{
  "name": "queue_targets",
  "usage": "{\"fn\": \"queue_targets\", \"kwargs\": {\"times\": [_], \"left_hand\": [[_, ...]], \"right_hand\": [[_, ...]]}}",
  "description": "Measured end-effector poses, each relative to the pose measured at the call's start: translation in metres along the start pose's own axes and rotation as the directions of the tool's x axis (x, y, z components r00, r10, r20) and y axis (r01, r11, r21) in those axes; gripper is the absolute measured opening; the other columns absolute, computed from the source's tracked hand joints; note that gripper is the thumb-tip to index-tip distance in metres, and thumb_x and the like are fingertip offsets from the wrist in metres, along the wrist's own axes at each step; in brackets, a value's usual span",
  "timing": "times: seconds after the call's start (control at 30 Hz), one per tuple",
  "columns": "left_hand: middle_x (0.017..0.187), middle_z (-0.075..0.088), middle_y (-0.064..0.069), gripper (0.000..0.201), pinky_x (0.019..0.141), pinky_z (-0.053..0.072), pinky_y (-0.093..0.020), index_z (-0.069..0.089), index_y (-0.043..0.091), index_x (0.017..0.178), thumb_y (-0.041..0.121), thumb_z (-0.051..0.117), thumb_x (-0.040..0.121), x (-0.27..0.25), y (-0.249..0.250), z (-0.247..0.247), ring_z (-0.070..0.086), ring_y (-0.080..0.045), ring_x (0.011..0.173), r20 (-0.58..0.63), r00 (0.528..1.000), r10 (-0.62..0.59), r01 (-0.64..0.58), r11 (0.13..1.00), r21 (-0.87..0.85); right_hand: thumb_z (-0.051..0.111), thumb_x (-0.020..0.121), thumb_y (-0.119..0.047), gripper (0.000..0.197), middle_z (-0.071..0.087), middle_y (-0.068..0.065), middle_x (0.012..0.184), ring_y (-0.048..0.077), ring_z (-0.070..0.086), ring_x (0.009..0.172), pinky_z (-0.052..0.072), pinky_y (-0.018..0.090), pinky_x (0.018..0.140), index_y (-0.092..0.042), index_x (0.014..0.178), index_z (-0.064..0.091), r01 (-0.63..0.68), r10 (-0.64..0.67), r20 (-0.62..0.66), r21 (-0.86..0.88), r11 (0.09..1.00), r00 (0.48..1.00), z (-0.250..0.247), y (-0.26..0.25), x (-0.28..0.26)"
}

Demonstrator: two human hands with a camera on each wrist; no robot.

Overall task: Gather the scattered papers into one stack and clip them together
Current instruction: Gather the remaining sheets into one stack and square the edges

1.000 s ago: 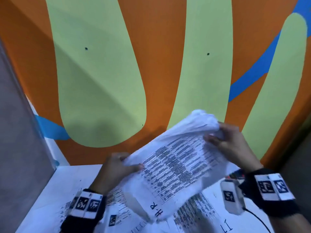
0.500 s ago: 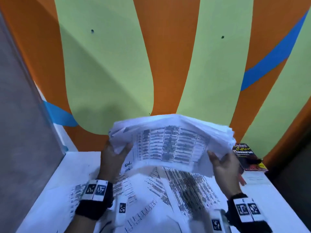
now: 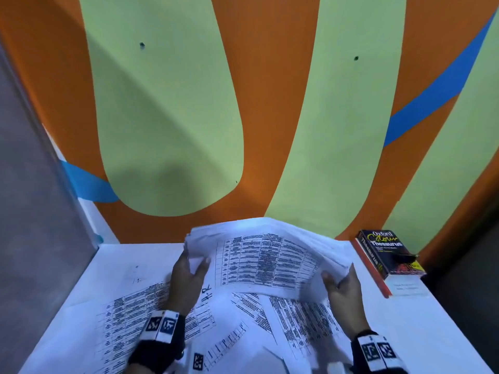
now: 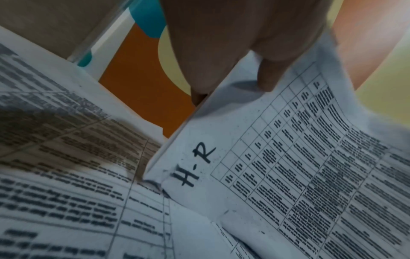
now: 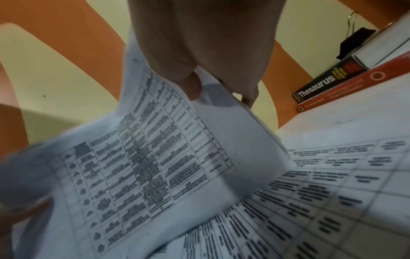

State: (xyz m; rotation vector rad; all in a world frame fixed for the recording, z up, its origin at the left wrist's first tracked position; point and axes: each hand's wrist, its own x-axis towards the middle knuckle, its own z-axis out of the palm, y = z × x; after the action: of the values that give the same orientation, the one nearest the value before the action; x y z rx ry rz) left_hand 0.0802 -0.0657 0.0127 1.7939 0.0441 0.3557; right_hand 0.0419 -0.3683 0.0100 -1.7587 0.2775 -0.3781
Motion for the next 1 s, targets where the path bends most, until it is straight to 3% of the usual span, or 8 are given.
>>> {"fn": "queue_targets", "kwargs": {"times": [0.07,0.17,0.3,0.47,0.6,0.7,0.77,1.0], "left_hand": [[0.120,0.065,-0.005,0.038,0.105,0.044,-0.036,0.054,0.009,0.126,0.008,0.062,0.089,0.000,-0.002,0.001,0.059,-0.016,0.113,-0.028,0.999,0.014,-0.015,1.000,-0.012],[0.127,0.060,0.005,0.046,0.096,0.038,-0.008,0.048,0.015,0.132,0.010,0.063,0.089,-0.001,-0.001,-0.001,0.054,0.008,0.115,-0.014,1.000,0.026,-0.026,0.999,-0.030],[0.143,0.049,-0.001,0.055,0.108,0.034,-0.030,0.035,0.016,0.144,0.009,0.056,0.094,0.005,-0.011,0.000,0.046,-0.017,0.132,0.098,0.993,-0.070,0.068,0.997,0.028],[0.146,0.036,-0.016,0.090,0.111,0.032,-0.045,0.023,0.011,0.145,0.006,0.078,0.074,0.025,0.042,-0.012,0.033,-0.034,0.137,-0.175,0.978,0.116,-0.076,0.972,0.223],[0.142,0.043,-0.002,0.113,0.105,0.035,-0.037,0.026,0.026,0.147,0.044,0.088,0.053,0.036,0.124,-0.019,0.039,-0.023,0.130,0.074,0.933,0.353,-0.352,0.845,0.402],[0.100,0.067,0.017,0.074,0.068,0.045,-0.008,0.056,0.027,0.123,0.038,0.090,0.058,0.041,0.169,-0.019,0.062,0.001,0.089,0.394,0.908,0.142,-0.229,0.956,0.183],[0.065,0.068,0.012,0.027,0.052,0.040,-0.012,0.069,0.014,0.087,0.028,0.084,0.069,0.041,0.178,-0.018,0.058,0.003,0.056,0.487,0.867,0.103,-0.202,0.967,0.156],[0.036,0.046,0.006,0.018,0.039,0.027,-0.020,0.071,0.004,0.069,0.018,0.078,0.077,0.036,0.147,-0.031,0.032,-0.002,0.035,0.156,0.980,0.121,-0.135,0.988,0.080]], "right_hand": [[0.060,0.087,0.003,0.032,0.063,0.013,0.116,0.026,0.060,0.110,0.046,0.034,0.095,-0.008,0.117,0.053,0.036,-0.038,-0.055,-0.043,0.998,0.998,-0.001,0.005,0.002],[0.066,0.086,-0.008,0.043,0.058,0.005,0.107,-0.005,0.059,0.089,0.049,0.018,0.077,-0.002,0.123,0.047,0.022,-0.023,-0.015,-0.028,0.999,1.000,-0.001,0.006,0.003],[0.054,0.092,0.000,0.039,0.053,0.012,0.135,0.023,0.050,0.126,0.038,0.034,0.104,0.001,0.130,0.047,0.001,0.000,0.003,-0.083,0.997,1.000,-0.002,-0.003,0.002],[0.059,0.088,0.000,0.019,0.066,0.009,0.092,0.022,0.061,0.084,0.047,0.033,0.075,-0.007,0.105,0.061,0.290,-0.273,0.102,-0.259,0.921,0.957,-0.018,-0.087,0.030],[0.065,0.083,-0.002,0.010,0.051,0.008,0.065,0.013,0.041,0.066,0.030,0.028,0.056,-0.006,0.080,0.056,0.510,-0.426,0.282,-0.402,0.761,0.859,-0.023,-0.170,0.049],[0.065,0.081,-0.005,0.022,0.041,0.009,0.062,0.016,0.035,0.064,0.022,0.028,0.051,0.000,0.072,0.045,0.633,-0.505,0.381,-0.460,0.623,0.774,-0.015,-0.215,0.052],[0.062,0.082,-0.004,0.021,0.040,0.005,0.062,0.017,0.035,0.063,0.022,0.029,0.052,-0.002,0.072,0.044,0.675,-0.524,0.426,-0.449,0.585,0.738,-0.006,-0.233,0.051],[0.068,0.079,-0.006,0.036,0.054,0.007,0.107,0.012,0.051,0.093,0.034,0.013,0.080,-0.009,0.113,0.058,0.598,-0.645,0.052,-0.437,0.672,0.763,0.006,-0.181,0.074]]}}
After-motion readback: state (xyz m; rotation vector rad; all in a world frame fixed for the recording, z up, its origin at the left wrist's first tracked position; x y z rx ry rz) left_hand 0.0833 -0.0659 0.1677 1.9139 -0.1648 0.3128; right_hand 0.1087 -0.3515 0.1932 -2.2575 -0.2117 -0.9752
